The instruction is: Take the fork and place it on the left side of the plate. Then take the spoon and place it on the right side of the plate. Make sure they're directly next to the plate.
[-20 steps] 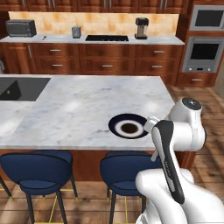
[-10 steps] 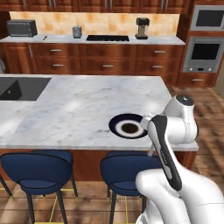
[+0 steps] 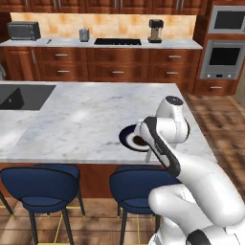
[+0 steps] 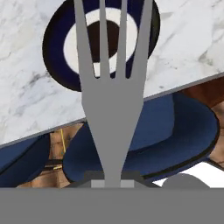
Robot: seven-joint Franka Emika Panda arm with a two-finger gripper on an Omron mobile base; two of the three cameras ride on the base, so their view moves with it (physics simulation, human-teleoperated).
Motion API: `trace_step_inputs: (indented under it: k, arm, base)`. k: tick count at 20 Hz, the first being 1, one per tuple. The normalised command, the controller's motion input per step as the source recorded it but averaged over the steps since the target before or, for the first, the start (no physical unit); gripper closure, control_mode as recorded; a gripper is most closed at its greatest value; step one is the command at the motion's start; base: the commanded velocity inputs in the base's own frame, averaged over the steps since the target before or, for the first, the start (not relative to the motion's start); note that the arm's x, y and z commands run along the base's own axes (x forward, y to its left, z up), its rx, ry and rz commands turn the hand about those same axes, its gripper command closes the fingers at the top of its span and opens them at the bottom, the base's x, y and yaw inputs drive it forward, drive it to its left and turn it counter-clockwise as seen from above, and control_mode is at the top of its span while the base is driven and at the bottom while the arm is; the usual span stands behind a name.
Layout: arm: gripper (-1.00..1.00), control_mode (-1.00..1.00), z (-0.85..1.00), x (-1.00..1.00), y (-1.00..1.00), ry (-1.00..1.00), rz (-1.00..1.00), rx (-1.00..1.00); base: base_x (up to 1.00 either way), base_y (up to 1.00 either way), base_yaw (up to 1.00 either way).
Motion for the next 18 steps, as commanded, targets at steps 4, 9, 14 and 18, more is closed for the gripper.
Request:
trace_step_inputs:
  k: [4,9,14,18]
  arm:
    - [1.0,-1.0,0.0,0.71,0.65,0.2,0.09,-0.11]
    - [1.0,-1.0,0.0,0.63,0.43,0.12,0.11,-0.14]
    - [1.0,-1.0,-0.23,0.56,0.24,0.01,0.12,-0.14]
    - [1.0,-1.0,-0.47,0.49,0.09,0.0,0.14,-0.18]
  base:
    - [0.0,0.0,0.0]
    - [0.0,0.0,0.0]
    - [0.0,0.0,0.0]
    - [0.0,0.0,0.0]
